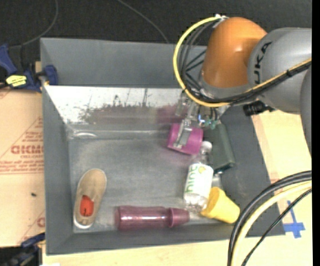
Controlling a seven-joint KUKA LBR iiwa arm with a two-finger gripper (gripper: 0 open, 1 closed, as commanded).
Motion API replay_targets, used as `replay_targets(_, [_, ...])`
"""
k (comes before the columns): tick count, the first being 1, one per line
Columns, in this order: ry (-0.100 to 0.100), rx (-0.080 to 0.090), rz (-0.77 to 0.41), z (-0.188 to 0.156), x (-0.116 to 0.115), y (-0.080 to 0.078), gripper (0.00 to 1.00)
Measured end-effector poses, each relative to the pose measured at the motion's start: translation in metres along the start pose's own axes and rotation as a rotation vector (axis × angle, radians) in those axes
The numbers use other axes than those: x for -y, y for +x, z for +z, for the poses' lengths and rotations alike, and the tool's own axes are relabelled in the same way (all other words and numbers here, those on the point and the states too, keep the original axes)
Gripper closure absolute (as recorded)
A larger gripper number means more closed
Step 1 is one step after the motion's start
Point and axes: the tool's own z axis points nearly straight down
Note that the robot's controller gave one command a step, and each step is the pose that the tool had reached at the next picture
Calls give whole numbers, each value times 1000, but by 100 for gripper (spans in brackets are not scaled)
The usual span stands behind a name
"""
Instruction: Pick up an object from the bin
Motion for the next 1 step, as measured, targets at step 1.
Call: replay_targets(1, [2,-6,58,62,2,-5,0])
